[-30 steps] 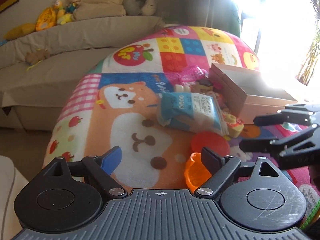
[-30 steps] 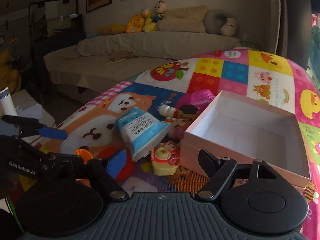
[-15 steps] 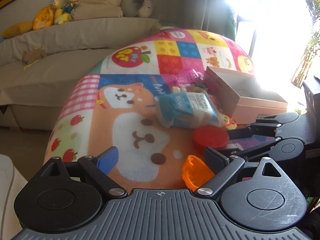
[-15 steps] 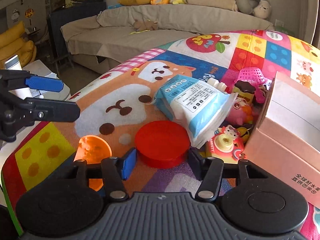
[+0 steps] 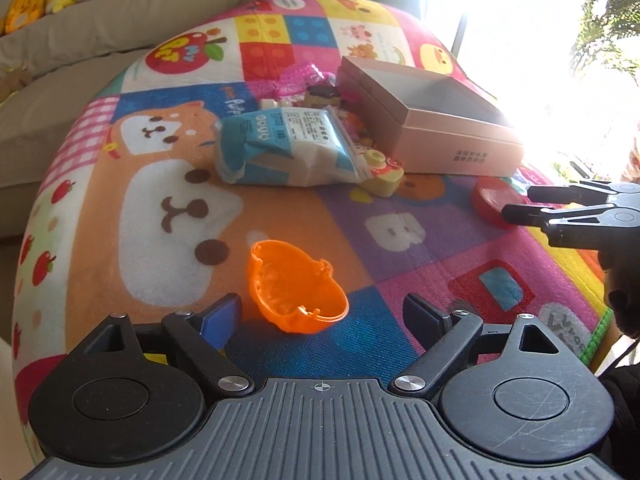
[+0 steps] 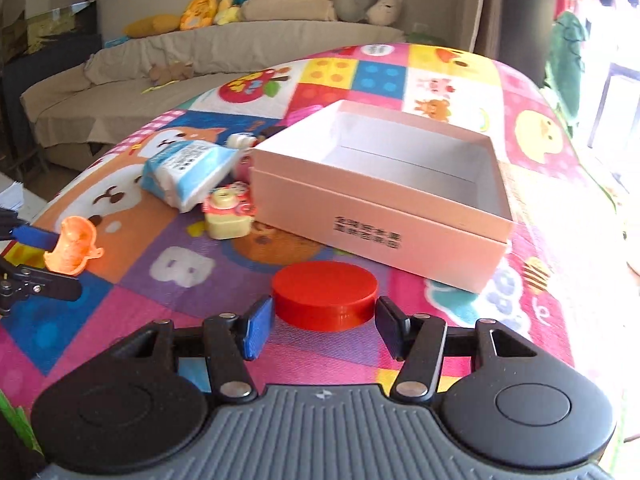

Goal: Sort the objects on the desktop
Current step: 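Carry the orange cup to the box with left tool while right grasps red lid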

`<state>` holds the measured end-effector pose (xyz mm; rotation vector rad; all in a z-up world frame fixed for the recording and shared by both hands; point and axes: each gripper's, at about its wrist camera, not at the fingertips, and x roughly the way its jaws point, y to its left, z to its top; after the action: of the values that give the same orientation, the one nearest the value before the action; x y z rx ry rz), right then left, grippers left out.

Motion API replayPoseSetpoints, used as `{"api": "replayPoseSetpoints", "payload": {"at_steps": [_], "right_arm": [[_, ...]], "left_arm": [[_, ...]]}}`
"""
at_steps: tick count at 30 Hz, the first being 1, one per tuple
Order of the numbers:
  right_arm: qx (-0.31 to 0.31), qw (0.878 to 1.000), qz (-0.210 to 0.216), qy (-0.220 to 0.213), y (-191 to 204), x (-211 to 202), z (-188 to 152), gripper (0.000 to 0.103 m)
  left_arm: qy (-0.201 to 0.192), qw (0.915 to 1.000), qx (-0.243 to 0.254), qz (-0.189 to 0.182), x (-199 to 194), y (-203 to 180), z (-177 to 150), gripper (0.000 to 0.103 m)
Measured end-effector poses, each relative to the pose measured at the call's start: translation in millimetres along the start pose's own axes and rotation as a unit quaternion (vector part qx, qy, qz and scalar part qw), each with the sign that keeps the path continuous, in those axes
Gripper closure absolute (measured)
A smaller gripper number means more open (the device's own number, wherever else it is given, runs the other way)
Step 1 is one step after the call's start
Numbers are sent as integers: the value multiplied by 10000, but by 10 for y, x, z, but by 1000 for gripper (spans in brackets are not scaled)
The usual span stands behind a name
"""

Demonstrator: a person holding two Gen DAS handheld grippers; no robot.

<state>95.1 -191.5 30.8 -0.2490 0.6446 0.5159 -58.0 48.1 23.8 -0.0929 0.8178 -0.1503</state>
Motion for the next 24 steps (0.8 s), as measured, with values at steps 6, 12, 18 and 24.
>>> {"api": "replayPoseSetpoints", "payload": {"at_steps": [6,12,18,24], "right_arm": [[460,9988,-134,45,-162,104,-132,23],[564,9983,-164,23,-178,109,-130,18],[512,9984,-247,-44,-151,87,-135,16],[269,9993,-233,-94,-66,61,-118,16]], "left_arm": [[103,9990,63,-437,-50,-89,-4,11],[99,9971,92,-749,40,-245,26,11],[-147,9984,515,197,26,-301,33,11],[-262,9964,692,415,133,-337,66,28]]}}
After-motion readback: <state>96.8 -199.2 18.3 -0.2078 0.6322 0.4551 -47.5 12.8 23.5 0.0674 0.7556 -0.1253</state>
